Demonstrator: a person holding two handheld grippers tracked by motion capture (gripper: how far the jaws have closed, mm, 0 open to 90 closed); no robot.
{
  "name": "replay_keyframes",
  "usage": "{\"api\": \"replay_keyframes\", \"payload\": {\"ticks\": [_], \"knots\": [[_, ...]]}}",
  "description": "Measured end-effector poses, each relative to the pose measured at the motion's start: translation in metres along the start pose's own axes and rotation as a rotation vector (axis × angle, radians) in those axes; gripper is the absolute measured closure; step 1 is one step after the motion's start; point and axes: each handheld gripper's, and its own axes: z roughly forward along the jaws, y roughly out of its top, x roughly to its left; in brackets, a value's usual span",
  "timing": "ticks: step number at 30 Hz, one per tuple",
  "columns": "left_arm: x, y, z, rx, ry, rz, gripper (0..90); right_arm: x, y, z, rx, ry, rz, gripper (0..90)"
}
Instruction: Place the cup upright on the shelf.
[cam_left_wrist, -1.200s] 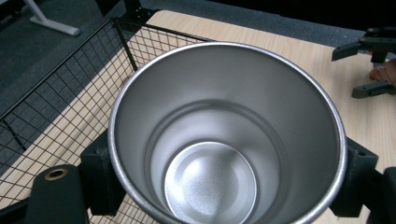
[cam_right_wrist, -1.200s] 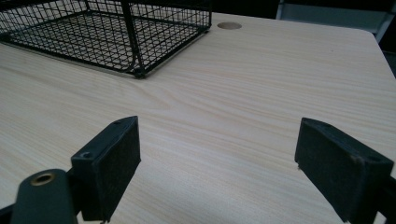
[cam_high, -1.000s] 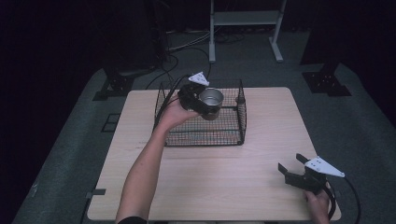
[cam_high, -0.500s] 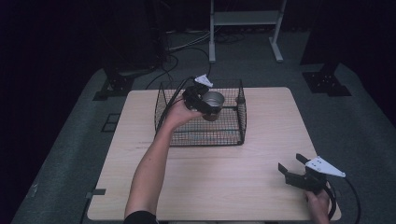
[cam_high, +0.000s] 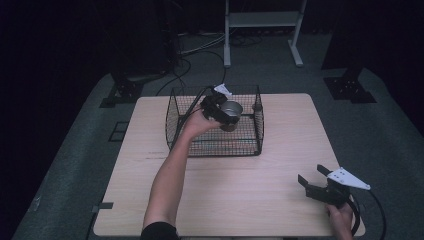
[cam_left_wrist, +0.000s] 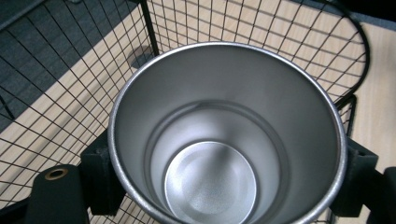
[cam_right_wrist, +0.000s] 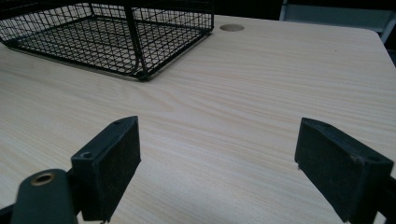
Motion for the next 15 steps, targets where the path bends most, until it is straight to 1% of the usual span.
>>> {"api": "replay_keyframes", "payload": {"ticks": [2, 8, 10, 15], "knots": [[0.0, 0.0, 0.002, 0.0, 0.0, -0.005, 17.8, 0.0, 0.0, 0.0, 0.001, 0.001, 0.002, 13.5], [0.002, -0.002, 0.011, 0.019, 0.003, -0.008, 17.8, 0.0, 0.0, 0.0, -0.001, 0.005, 0.0, 13.5], [0.003, -0.003, 0.014, 0.012, 0.014, -0.018, 17.7, 0.0, 0.0, 0.0, -0.002, 0.006, -0.004, 13.5], [0.005, -0.006, 0.016, 0.015, 0.016, -0.025, 17.8, 0.0, 0.0, 0.0, -0.002, 0.007, -0.003, 13.5]]}}
